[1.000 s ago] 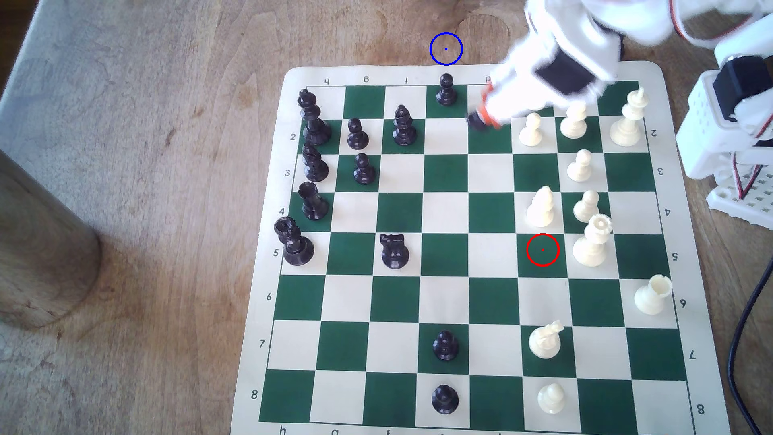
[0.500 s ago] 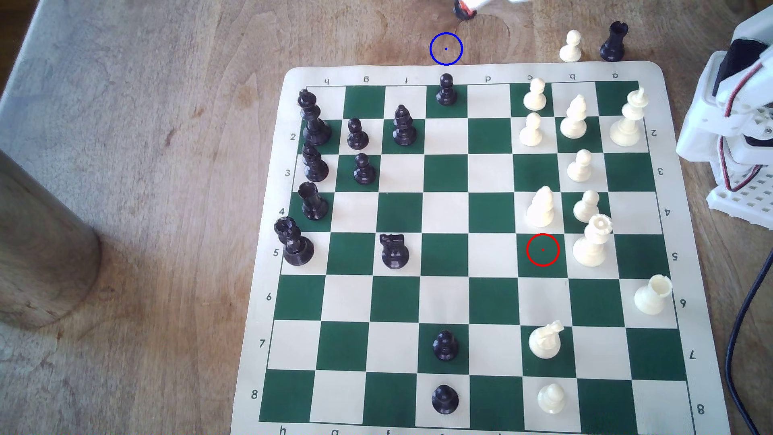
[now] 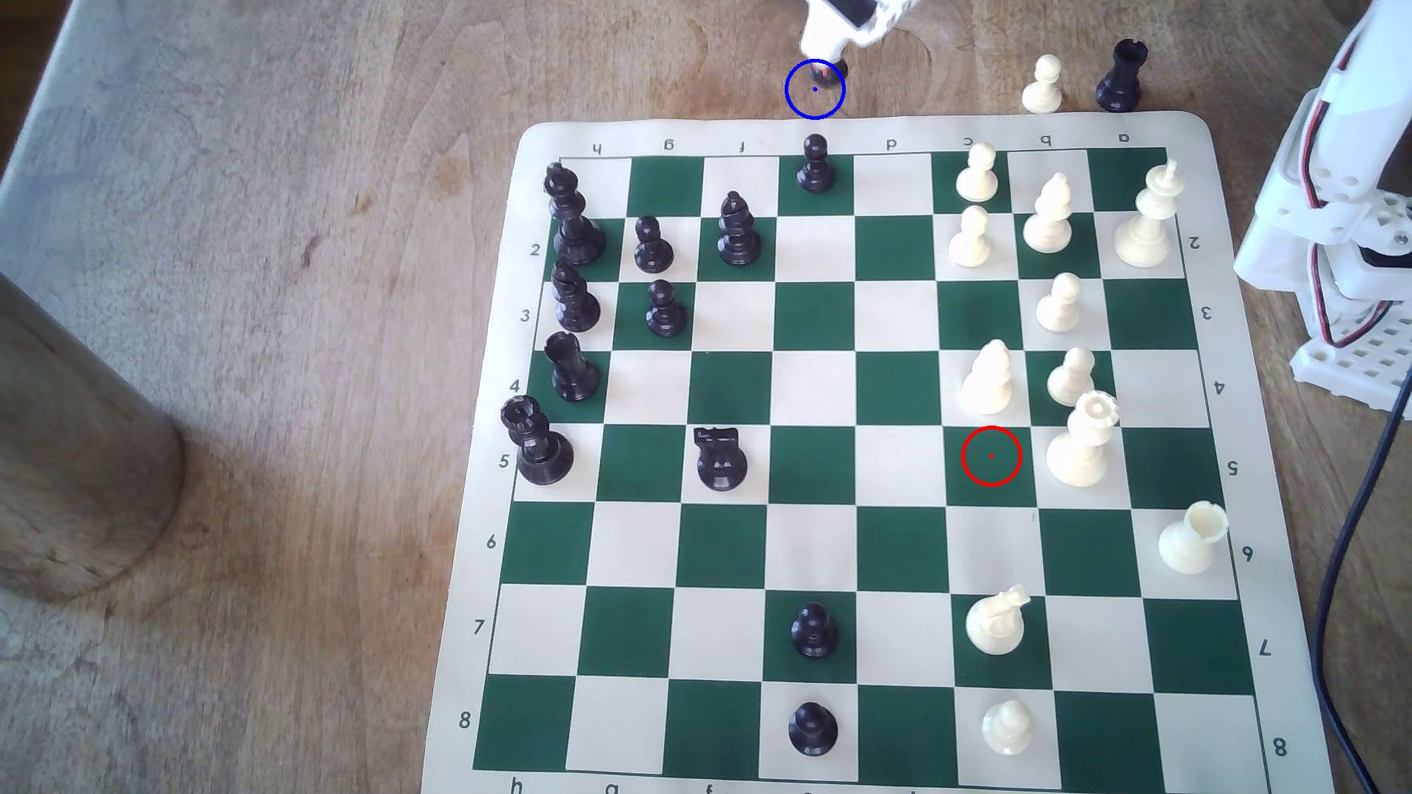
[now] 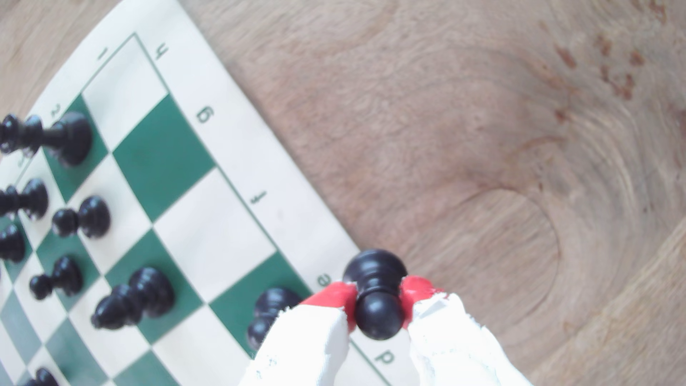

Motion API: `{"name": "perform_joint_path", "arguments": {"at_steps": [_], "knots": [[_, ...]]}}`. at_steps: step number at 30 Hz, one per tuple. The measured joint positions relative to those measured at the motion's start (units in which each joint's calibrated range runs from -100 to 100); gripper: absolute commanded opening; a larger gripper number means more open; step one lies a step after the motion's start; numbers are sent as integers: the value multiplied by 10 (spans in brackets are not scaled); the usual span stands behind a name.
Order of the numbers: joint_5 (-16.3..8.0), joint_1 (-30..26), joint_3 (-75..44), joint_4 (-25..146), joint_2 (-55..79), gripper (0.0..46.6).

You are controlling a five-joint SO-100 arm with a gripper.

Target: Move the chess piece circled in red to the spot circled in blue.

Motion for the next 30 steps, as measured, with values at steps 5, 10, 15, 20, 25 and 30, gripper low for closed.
{"name": "perform_joint_path", "arguments": {"at_steps": [5, 10, 15, 20, 25, 30], "knots": [[1, 1, -24, -14, 45, 5], [6, 8, -40, -15, 70, 5], [10, 7, -51, -15, 84, 5], [12, 7, -51, -15, 90, 4], [13, 7, -51, -15, 101, 4], [13, 7, -51, -22, 101, 4]]}}
